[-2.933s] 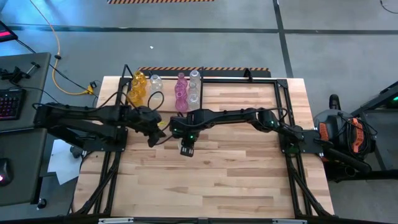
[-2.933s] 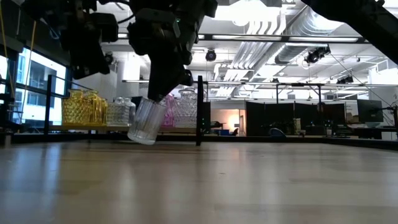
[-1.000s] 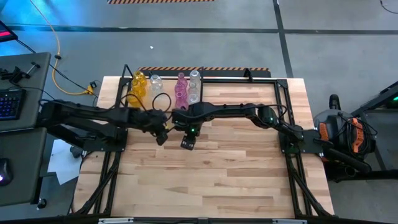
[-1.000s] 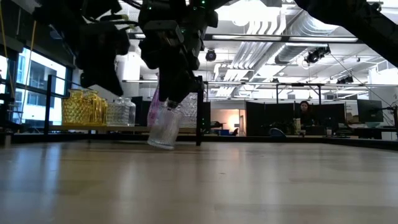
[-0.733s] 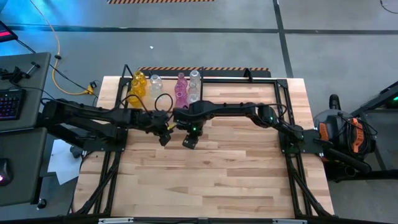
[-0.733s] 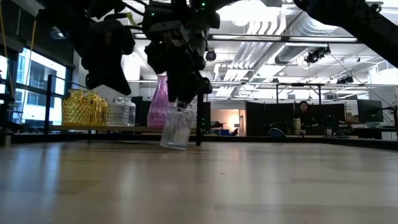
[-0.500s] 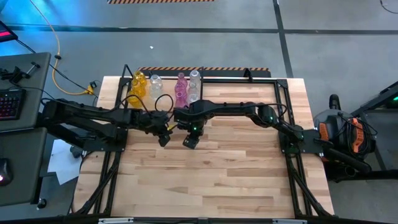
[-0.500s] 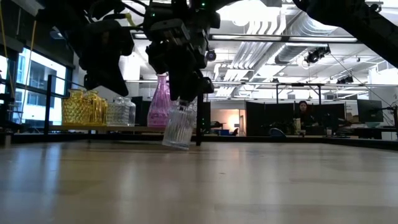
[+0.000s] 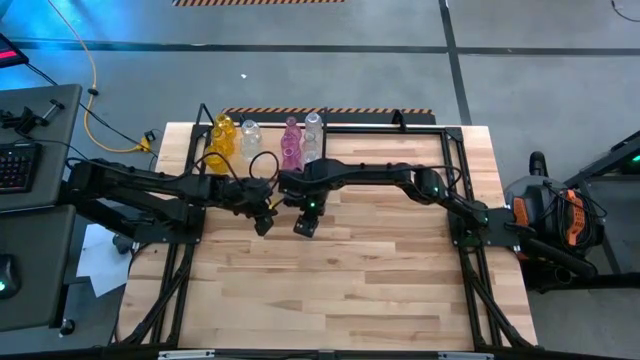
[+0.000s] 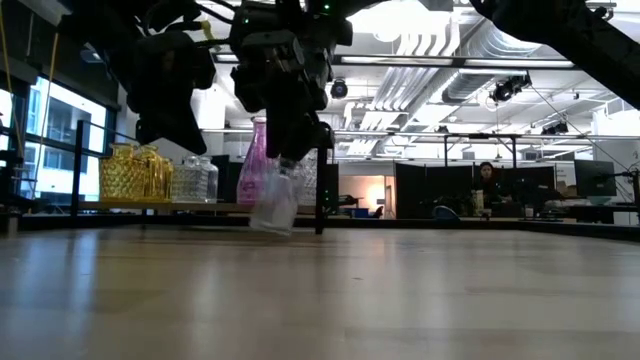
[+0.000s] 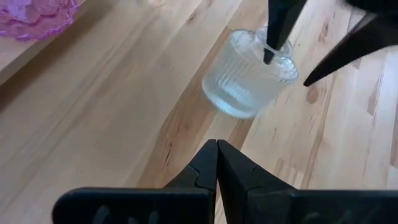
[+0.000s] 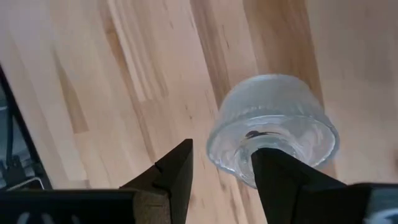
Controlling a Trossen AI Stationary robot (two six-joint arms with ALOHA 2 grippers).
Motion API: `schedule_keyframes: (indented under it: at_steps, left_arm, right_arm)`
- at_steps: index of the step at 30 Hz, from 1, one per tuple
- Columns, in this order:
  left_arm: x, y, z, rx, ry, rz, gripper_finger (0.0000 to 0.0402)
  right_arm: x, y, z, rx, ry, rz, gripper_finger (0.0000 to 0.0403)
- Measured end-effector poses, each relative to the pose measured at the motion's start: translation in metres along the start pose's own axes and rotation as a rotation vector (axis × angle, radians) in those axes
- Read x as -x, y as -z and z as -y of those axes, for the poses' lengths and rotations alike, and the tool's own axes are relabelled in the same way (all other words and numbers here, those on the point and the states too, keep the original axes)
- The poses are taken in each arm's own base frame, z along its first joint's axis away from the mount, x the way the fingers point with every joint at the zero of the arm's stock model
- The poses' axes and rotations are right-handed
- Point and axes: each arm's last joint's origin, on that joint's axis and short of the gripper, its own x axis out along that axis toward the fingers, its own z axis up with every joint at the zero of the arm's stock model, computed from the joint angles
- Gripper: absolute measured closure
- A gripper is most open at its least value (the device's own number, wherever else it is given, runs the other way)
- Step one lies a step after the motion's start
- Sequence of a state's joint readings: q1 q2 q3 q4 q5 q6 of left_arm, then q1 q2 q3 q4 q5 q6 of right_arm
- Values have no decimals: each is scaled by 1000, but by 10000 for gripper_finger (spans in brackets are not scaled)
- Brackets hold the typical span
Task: Sort vases onto shelf
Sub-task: Put the transparent vase on the shelf aligned with the left transparent vases
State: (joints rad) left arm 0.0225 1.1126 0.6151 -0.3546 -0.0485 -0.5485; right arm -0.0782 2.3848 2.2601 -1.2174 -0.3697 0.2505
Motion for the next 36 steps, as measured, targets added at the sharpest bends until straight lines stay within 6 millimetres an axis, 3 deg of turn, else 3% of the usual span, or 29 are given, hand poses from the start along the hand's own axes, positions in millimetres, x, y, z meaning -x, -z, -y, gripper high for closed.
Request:
schedule_keyframes:
  at_steps: [3, 11, 18, 25, 29, 36]
  left_arm:
    - [0, 0, 0, -2, 1, -5, 402]
    - [0, 5, -3, -5, -24, -48, 402]
    - [0, 8, -5, -8, -41, -89, 402]
    - [1, 11, -7, -12, -57, -125, 402]
    - [1, 12, -8, -12, -60, -130, 402]
    - [1, 8, -13, -5, -74, -123, 401]
  right_arm:
    - [0, -1, -3, 102, 77, 28, 263]
    - [-1, 2, -6, 241, 45, 0, 263]
    - [0, 3, -10, 423, 115, -5, 263]
    - [1, 3, -5, 422, 196, -12, 263]
    - [4, 3, 2, 330, 214, -15, 263]
    - [5, 11, 5, 385, 244, -114, 263]
